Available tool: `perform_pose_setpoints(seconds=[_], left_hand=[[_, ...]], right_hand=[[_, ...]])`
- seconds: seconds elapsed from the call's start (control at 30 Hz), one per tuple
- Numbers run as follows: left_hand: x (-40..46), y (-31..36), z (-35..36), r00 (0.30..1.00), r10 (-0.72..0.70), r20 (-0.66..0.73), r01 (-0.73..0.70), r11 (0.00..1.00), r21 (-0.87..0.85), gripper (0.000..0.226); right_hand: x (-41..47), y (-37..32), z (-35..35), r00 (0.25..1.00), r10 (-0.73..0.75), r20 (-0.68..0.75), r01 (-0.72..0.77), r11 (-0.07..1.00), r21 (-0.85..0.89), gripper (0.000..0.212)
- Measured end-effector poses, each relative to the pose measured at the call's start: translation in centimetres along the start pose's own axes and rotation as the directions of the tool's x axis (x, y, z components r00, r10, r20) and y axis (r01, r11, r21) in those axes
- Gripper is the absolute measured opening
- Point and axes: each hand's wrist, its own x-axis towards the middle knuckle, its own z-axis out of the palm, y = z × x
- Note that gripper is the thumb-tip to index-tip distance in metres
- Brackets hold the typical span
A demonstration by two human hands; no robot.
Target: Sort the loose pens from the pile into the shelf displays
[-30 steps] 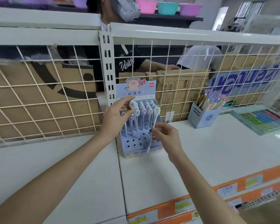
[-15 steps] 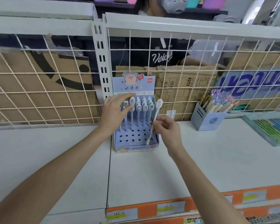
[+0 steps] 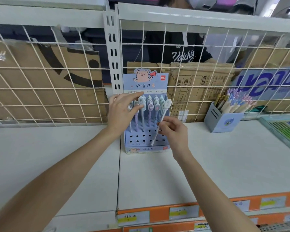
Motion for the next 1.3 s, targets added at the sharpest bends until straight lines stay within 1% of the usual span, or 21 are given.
perform_pose_setpoints(seconds=[0.1,0.2,0.3,0.4,0.5,0.77,0.93,1.03,1.1,1.3], left_hand=[[0.1,-0.2,0.0,1.0,0.026,-0.013,-0.026,1.0,0.014,0.038],[-0.2,-0.5,0.2,0.999,0.048,0.01,-0.049,0.998,0.043,0.037],[-0.7,-0.8,0.6,0.995,0.09,0.042,-0.093,0.993,0.07,0.038],[-0.7,-0.8,0.8,0.994,0.099,0.037,-0.102,0.991,0.081,0.037],[-0.5,-0.8,0.8,0.996,0.087,0.026,-0.089,0.994,0.068,0.035],[-0.5,-0.8,0.7,0.996,0.05,0.073,-0.053,0.998,0.034,0.039],[-0.3,-0.7,0.4,0.996,0.018,0.084,-0.016,1.0,-0.025,0.029],[-0.2,-0.9,0.7,0.99,0.054,0.127,-0.055,0.998,0.005,0.027],[-0.6,-1.1,1.0,0.988,0.066,0.143,-0.069,0.998,0.012,0.03],[-0.7,-1.2,1.2,0.992,0.054,0.116,-0.054,0.999,-0.004,0.033]], right_hand=[[0.1,0.1,0.3,1.0,-0.023,-0.019,0.023,1.0,0.01,0.016],[0.3,0.5,0.4,0.997,-0.045,-0.065,0.044,0.999,-0.005,0.017],[0.8,0.9,0.6,0.99,-0.086,-0.109,0.077,0.993,-0.086,0.017],[1.2,1.1,1.0,0.982,-0.141,-0.125,0.116,0.975,-0.188,0.015],[1.5,1.1,1.4,0.98,-0.165,-0.114,0.134,0.963,-0.235,0.016],[1.9,0.6,2.4,0.972,-0.224,-0.068,0.203,0.951,-0.233,0.016],[2.2,0.5,2.8,0.97,-0.243,-0.022,0.228,0.935,-0.273,0.015],[2.3,0.6,3.0,0.968,-0.25,0.002,0.239,0.925,-0.297,0.015],[2.3,0.6,3.0,0.968,-0.25,0.013,0.241,0.921,-0.305,0.016],[2.5,0.7,2.9,0.968,-0.25,0.013,0.241,0.913,-0.329,0.017]])
